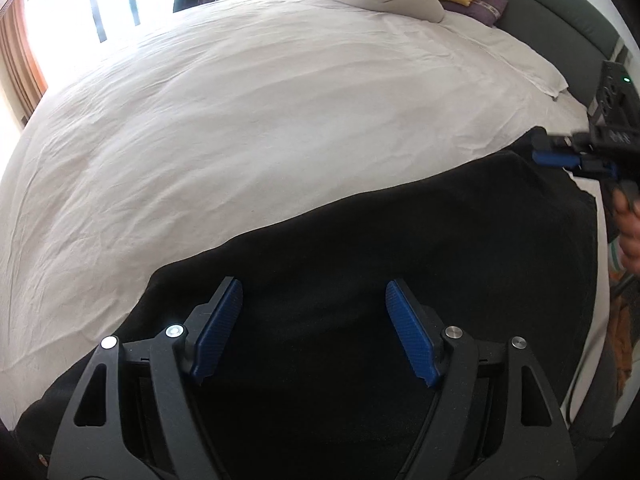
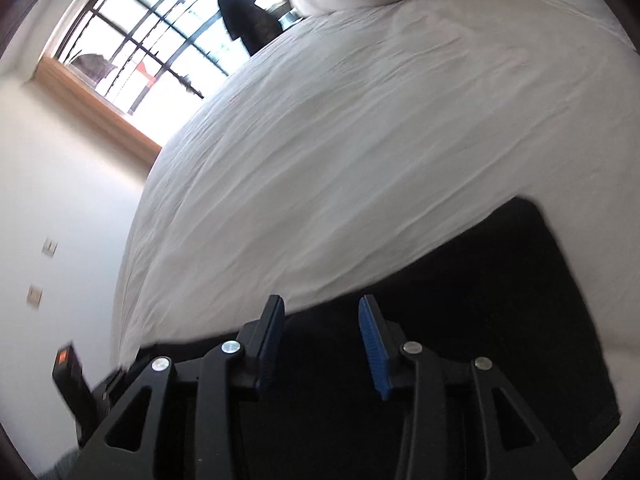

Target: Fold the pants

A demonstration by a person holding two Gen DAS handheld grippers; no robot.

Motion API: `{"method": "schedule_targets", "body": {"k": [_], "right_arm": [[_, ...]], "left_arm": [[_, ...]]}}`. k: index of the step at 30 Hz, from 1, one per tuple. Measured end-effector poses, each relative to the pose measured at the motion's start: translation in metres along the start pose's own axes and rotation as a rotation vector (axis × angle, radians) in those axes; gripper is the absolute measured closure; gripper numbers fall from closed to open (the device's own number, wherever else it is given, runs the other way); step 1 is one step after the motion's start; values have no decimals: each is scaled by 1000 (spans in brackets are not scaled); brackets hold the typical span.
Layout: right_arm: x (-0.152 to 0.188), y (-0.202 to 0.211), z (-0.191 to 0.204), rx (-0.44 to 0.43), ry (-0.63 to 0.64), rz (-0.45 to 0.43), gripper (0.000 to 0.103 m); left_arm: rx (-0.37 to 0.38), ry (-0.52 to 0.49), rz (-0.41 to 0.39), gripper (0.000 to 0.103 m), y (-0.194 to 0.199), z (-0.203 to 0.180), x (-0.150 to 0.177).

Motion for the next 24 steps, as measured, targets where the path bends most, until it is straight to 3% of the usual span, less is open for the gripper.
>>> {"method": "schedule_targets", "body": {"k": [2, 4, 5, 6, 7, 10, 11, 12, 13, 15, 18, 19, 21, 22, 23, 24], "right_arm": [[19, -12, 25, -59, 56, 52, 61], [27, -28, 21, 0, 84, 71, 66], [23, -33, 7, 23, 48, 51, 74], [18, -33, -13, 10, -20, 14, 94], [13, -32, -40, 14, -117, -22, 103], [-1, -7, -92, 110, -259, -129, 103], [-5, 5, -98, 160, -263, -142, 94], [-6, 17, -100, 218, -256, -150, 64], [-6, 33, -97, 242, -248, -178, 51], [0, 57, -84, 152, -236, -215, 51], [30, 71, -42, -113, -217, -238, 48], [42, 62, -21, -199, -182, -198, 48], [71, 41, -5, -238, -148, -133, 48], [80, 31, -10, -211, -152, -96, 53], [85, 22, -25, -179, -190, -90, 67], [85, 18, -46, -183, -256, -116, 100]], "left_arm": [[-12, -7, -3, 29, 0, 6, 4], [-8, -6, -1, 28, -3, 7, 3], [-5, -7, -1, 28, -3, 8, 2], [-2, -9, -2, 28, -3, 7, 2], [3, -9, -4, 28, -3, 7, 2], [2, -4, -7, 28, 0, 16, 2], [-1, -2, -12, 28, 2, 16, 2], [-9, 1, -15, 28, 4, 15, 3], [-14, 3, -19, 28, 6, 15, 3], [-3, 8, -36, 28, 18, 13, 6], [41, 13, -51, 28, 40, 5, 17], [46, 0, -47, 28, 43, 0, 22], [51, -10, -32, 28, 44, -2, 31], [41, -6, -21, 28, 43, 3, 38], [32, 7, -13, 28, 42, 8, 42], [26, 24, -8, 28, 42, 16, 47]]}}
Point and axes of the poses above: each gripper's, at about its wrist camera, not at the fingertips, and y roughly against the way its jaws point, z to its left, x to its underside, the point moved 5 cm from there along -y, roughly the way its jaws point, and after that the axes turned 13 degrees about y, right-handed, at the moved point
